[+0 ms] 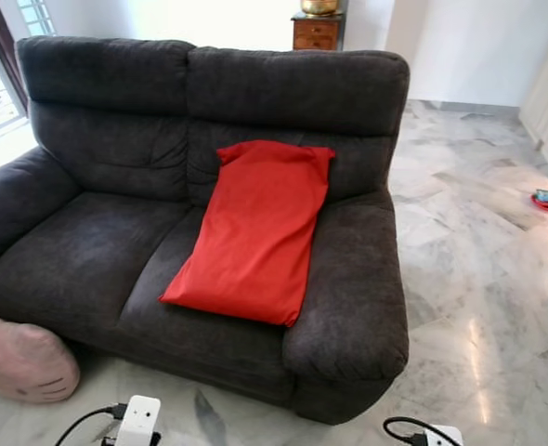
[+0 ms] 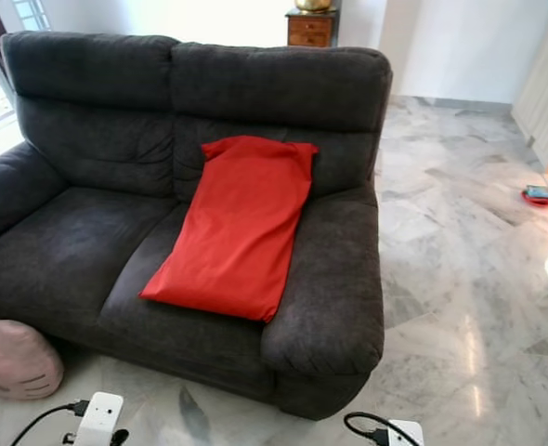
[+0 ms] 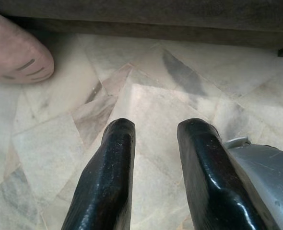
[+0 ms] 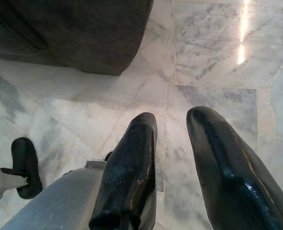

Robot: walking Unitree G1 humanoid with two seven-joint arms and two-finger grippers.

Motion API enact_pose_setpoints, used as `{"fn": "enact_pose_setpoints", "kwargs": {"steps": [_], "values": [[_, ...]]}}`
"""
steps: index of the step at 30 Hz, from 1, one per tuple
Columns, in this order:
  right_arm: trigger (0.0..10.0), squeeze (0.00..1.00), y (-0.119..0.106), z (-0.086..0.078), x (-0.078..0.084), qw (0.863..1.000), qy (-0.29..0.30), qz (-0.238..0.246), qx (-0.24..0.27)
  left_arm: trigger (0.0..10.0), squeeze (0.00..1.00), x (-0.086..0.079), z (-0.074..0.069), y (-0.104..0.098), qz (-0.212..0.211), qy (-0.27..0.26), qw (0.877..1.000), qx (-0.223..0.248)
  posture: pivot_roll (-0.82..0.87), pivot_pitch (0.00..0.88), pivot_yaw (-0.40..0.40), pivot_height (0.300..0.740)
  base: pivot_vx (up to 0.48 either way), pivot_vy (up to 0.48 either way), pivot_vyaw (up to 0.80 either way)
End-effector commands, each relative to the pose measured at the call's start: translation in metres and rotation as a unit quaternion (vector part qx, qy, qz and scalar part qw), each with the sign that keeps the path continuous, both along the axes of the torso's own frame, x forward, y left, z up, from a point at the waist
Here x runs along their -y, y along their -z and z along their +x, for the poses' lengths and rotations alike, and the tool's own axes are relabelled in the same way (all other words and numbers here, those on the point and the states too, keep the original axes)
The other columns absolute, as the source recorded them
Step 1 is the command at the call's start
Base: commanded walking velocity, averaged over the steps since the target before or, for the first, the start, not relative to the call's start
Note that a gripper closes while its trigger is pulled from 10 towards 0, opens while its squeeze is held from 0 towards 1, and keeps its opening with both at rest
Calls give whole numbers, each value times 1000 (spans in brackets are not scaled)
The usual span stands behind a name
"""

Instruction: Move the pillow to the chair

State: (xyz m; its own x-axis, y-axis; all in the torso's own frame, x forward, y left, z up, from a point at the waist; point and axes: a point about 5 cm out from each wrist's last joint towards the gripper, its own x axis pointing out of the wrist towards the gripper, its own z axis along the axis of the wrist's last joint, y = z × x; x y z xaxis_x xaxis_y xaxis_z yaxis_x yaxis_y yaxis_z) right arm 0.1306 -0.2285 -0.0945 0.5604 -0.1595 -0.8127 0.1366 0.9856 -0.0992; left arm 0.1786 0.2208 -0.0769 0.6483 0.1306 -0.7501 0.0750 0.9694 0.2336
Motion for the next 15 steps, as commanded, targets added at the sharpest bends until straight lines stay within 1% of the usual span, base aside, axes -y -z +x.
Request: {"fn": "enact_pose_setpoints", "kwargs": {"steps": [1, 7, 15], "values": [[10000, 0, 0, 2, -2, 1000, 2, 7, -3, 10000, 0, -3, 0, 0, -4, -6, 1000, -6, -83, 0, 22, 740, 0, 0, 0], [10000, 0, 2, 2, -9, 1000, 0, 21, -9, 10000, 0, -3, 1, 0, -5, -5, 1000, -10, -82, 0, 30, 740, 0, 0, 0], [10000, 0, 5, -3, -13, 999, -8, 25, -20, 10000, 0, 1, -5, 4, -10, -5, 1000, -21, -67, 0, 21, 740, 0, 253, 0]]}}
